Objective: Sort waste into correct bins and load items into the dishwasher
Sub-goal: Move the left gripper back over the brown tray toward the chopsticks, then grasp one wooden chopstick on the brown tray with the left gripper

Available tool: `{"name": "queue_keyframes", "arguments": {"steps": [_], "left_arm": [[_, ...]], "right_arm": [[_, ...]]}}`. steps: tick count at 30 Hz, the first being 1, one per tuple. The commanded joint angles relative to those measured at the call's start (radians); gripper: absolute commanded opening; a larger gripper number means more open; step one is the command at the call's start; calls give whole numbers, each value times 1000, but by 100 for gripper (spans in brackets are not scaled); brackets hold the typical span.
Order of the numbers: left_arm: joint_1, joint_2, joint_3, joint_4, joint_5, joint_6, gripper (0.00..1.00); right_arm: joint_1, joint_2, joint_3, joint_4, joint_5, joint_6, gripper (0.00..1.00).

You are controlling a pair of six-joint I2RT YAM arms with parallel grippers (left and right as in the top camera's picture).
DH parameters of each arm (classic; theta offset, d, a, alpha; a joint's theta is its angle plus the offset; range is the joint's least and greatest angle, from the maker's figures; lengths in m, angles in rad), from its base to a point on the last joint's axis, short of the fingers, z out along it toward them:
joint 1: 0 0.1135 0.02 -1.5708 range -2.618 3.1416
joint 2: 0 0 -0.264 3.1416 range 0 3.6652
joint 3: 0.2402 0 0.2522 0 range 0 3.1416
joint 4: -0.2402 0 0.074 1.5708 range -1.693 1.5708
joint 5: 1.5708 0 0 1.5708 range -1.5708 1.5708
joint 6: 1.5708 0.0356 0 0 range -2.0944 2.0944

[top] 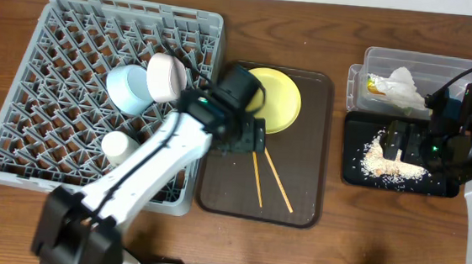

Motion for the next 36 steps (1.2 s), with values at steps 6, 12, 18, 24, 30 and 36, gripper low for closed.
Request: {"name": "queue_keyframes", "arguments": {"steps": [6,12,18,24,30,36], "left_arm": [[-84,200,-23,60,-119,-144,90],[-97,300,-23,104,-123,-145,82],[-97,383,-23,108,-122,-159,79],[-97,407,-24,95,-122,-159,47],[-97,407,-24,86,-122,-159,20],[-96,407,-23,58,-123,-159,7]], "right_arm": [[-10,-6,15,-4,6,3,97],[-10,-6,16,-5,6,3,97],[-10,-6,15,-5,5,3,98],[-10,-6,16,-6,6,3,98],[-10,-6,16,-8,6,3,97],[-10,-6,16,-8,6,3,98]]}}
